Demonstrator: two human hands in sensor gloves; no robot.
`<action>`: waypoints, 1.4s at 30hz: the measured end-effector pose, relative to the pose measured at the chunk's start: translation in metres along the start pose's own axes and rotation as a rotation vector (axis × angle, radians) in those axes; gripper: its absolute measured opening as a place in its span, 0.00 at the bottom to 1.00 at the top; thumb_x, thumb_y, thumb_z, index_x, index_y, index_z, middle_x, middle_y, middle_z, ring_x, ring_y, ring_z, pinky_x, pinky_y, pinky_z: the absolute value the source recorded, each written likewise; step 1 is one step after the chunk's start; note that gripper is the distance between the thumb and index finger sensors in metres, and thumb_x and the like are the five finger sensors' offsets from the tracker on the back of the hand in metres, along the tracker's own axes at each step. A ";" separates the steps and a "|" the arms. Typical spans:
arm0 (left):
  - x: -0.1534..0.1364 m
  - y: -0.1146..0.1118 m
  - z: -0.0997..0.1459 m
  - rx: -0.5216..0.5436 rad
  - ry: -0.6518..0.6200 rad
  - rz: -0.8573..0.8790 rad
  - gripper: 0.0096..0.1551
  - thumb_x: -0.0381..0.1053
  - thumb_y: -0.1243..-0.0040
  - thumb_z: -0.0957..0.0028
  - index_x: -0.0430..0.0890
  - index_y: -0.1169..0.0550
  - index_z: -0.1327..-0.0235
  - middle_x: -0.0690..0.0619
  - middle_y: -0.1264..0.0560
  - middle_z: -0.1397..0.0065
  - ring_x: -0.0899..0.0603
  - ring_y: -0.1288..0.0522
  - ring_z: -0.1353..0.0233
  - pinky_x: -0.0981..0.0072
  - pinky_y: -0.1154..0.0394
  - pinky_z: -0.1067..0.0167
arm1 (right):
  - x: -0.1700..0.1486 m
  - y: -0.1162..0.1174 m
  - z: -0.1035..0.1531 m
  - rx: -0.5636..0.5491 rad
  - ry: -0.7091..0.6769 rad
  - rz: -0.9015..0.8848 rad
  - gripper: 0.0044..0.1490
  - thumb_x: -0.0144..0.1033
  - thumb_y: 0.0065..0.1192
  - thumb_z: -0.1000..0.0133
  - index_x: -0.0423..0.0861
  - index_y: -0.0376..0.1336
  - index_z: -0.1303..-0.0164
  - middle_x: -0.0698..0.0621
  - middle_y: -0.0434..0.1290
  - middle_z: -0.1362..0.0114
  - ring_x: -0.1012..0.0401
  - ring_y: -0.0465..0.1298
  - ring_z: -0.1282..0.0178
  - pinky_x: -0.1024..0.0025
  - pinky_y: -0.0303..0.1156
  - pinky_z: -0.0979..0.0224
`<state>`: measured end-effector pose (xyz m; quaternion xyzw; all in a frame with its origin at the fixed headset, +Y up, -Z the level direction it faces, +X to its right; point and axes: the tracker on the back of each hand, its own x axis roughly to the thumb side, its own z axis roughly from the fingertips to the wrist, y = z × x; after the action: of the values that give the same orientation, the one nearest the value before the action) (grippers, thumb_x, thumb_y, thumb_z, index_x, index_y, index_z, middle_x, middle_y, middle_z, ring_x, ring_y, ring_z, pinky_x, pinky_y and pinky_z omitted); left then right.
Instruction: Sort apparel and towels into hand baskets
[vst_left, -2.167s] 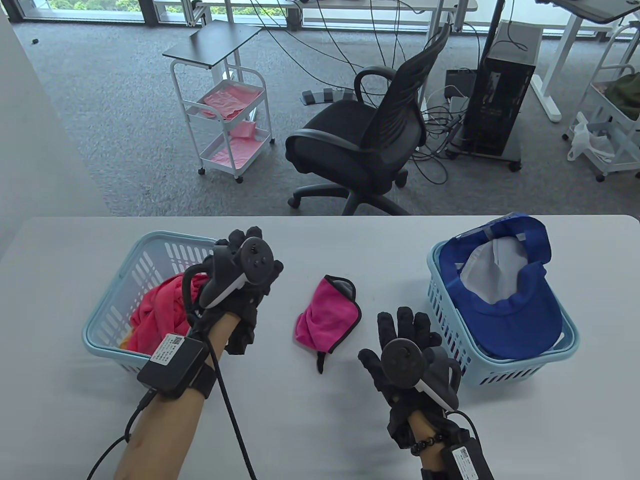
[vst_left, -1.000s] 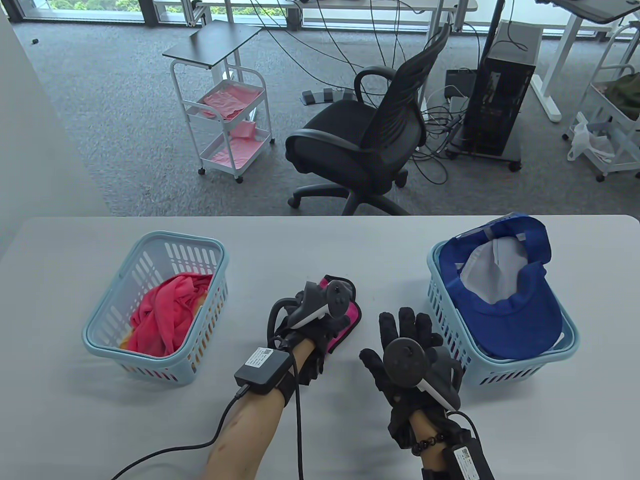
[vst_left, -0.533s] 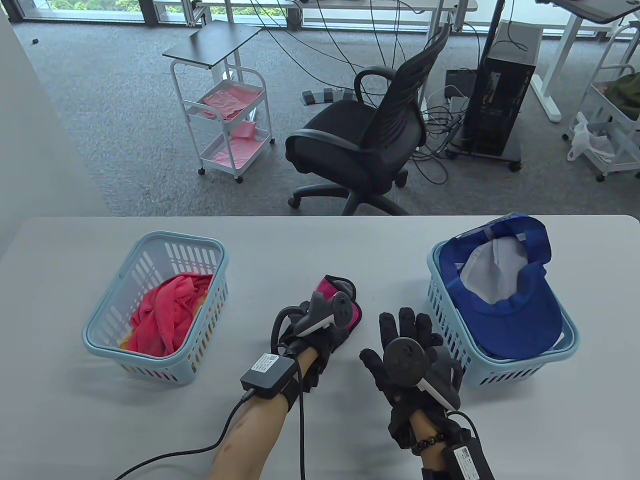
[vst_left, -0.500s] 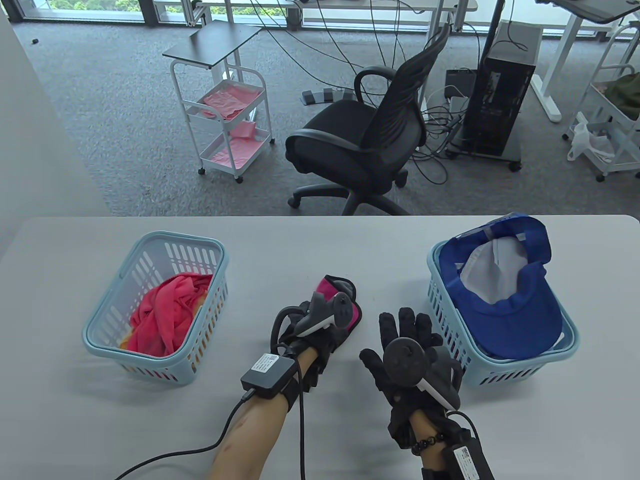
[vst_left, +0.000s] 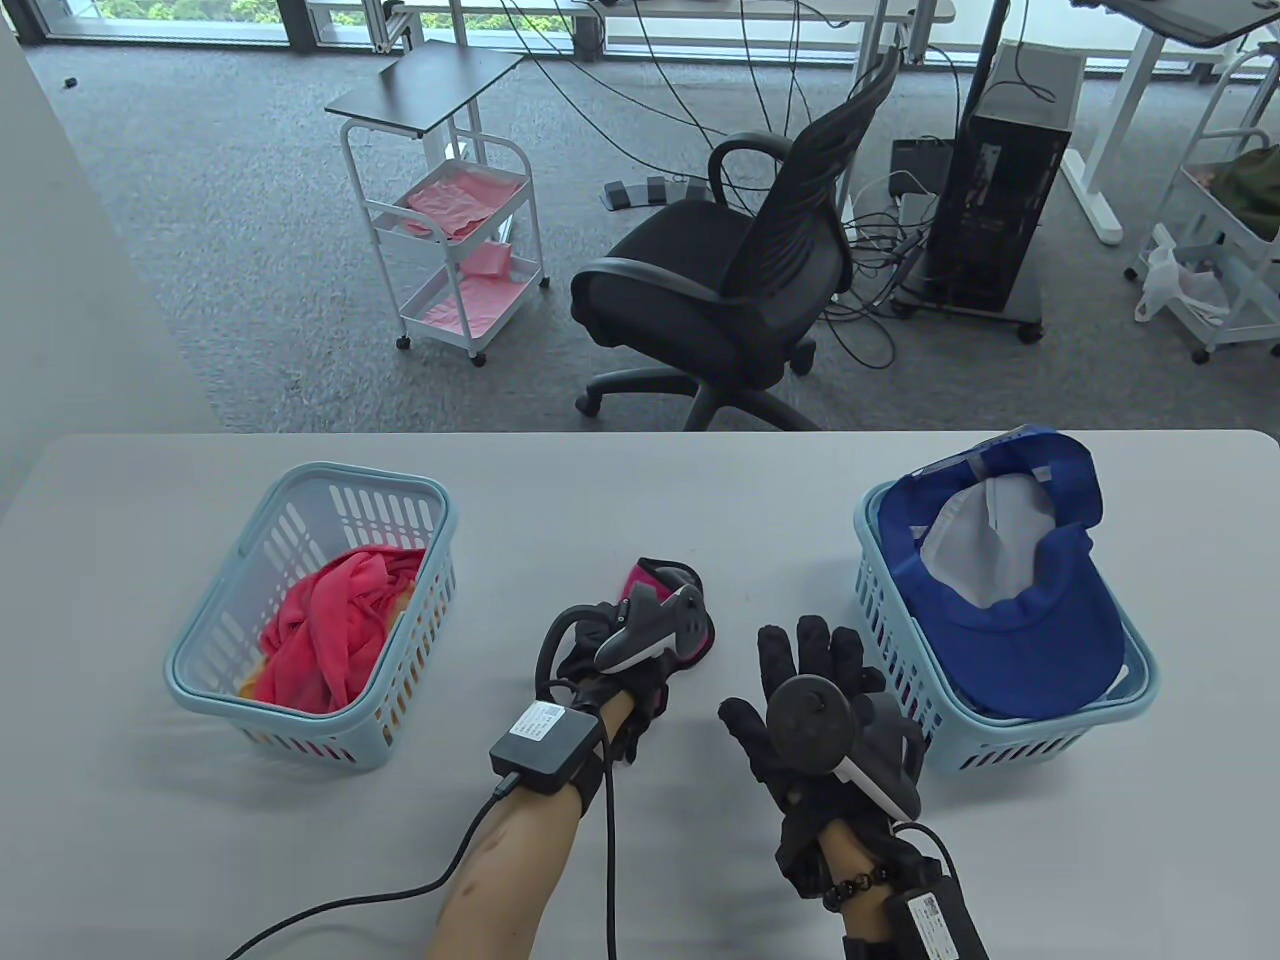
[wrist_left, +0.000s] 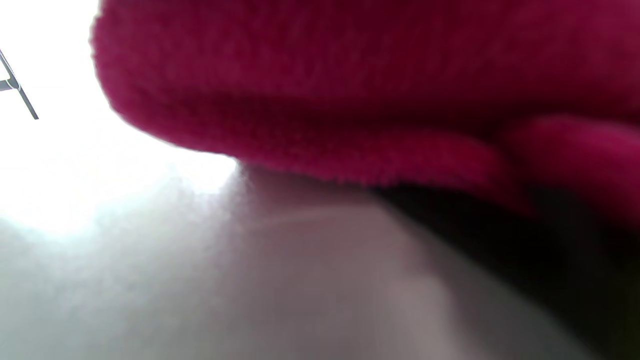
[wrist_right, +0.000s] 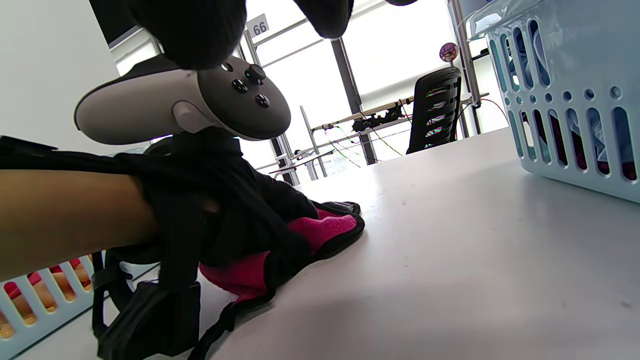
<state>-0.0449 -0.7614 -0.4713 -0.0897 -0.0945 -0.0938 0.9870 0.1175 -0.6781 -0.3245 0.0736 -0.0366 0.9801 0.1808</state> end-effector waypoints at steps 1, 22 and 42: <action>0.000 0.000 0.000 0.008 0.003 -0.006 0.31 0.60 0.34 0.46 0.57 0.28 0.29 0.52 0.26 0.25 0.41 0.18 0.33 0.48 0.21 0.33 | 0.000 0.000 0.000 0.000 0.000 0.000 0.51 0.51 0.57 0.39 0.35 0.46 0.15 0.27 0.37 0.16 0.25 0.38 0.21 0.20 0.41 0.27; -0.033 0.063 0.016 0.155 0.071 0.083 0.25 0.57 0.34 0.44 0.57 0.25 0.33 0.55 0.22 0.30 0.46 0.15 0.38 0.54 0.17 0.38 | 0.001 0.001 0.000 -0.003 -0.002 0.004 0.51 0.51 0.58 0.39 0.35 0.46 0.16 0.27 0.37 0.16 0.25 0.38 0.21 0.20 0.41 0.27; -0.086 0.146 0.060 0.294 0.142 0.089 0.26 0.57 0.35 0.43 0.57 0.26 0.32 0.54 0.22 0.30 0.46 0.15 0.38 0.53 0.17 0.38 | 0.003 0.002 0.000 -0.003 -0.006 0.009 0.51 0.51 0.58 0.39 0.35 0.46 0.15 0.27 0.37 0.16 0.25 0.38 0.21 0.20 0.41 0.27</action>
<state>-0.1089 -0.5939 -0.4540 0.0584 -0.0333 -0.0412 0.9969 0.1143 -0.6785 -0.3237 0.0760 -0.0388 0.9806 0.1765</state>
